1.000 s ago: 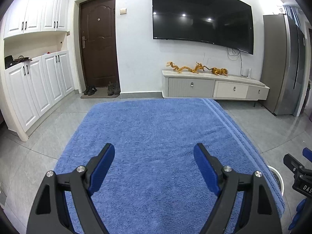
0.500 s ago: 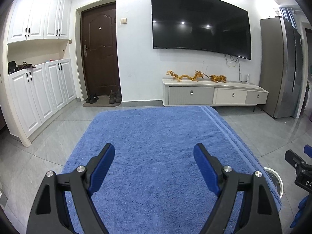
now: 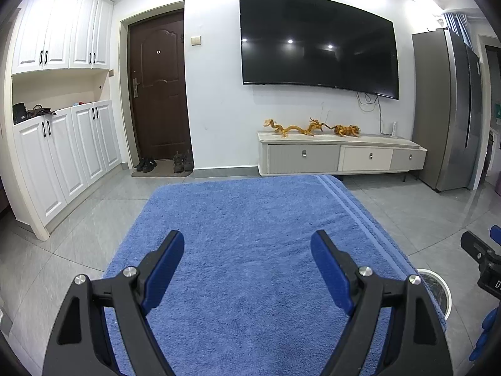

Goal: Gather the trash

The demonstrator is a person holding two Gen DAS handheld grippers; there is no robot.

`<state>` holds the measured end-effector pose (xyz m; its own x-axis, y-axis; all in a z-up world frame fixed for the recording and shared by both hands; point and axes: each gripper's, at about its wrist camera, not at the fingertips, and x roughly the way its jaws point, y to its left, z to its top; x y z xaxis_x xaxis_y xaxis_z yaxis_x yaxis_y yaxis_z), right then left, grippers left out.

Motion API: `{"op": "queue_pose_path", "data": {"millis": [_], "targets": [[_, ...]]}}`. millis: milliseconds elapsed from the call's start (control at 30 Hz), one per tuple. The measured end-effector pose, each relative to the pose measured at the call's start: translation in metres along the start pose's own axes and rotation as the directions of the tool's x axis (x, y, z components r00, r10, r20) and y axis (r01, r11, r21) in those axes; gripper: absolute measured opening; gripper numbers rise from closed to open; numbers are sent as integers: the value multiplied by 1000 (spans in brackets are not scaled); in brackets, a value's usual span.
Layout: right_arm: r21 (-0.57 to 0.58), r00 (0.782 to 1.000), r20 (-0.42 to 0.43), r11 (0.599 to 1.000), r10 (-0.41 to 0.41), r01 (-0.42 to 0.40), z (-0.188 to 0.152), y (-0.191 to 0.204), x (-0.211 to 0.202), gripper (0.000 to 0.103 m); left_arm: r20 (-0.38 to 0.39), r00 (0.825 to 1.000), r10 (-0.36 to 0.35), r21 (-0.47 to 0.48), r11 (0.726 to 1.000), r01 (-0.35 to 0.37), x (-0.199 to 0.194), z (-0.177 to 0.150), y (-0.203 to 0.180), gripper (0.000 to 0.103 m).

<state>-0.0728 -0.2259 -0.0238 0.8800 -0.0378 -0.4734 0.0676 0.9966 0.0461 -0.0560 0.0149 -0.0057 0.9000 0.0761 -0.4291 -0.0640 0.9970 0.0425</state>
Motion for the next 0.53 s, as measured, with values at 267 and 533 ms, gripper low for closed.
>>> {"op": "queue_pose_path", "data": {"millis": [267,533], "targets": [[6,1000,23,1000,6,-6,5,0,-1,103,-9,1000,4,-6,1000,-5,2,1,-1,83],[7,999,32,1000,13,-13,11,2,2,103,-16,1000,19,-12,1000,-19,7,6,6,83]]}}
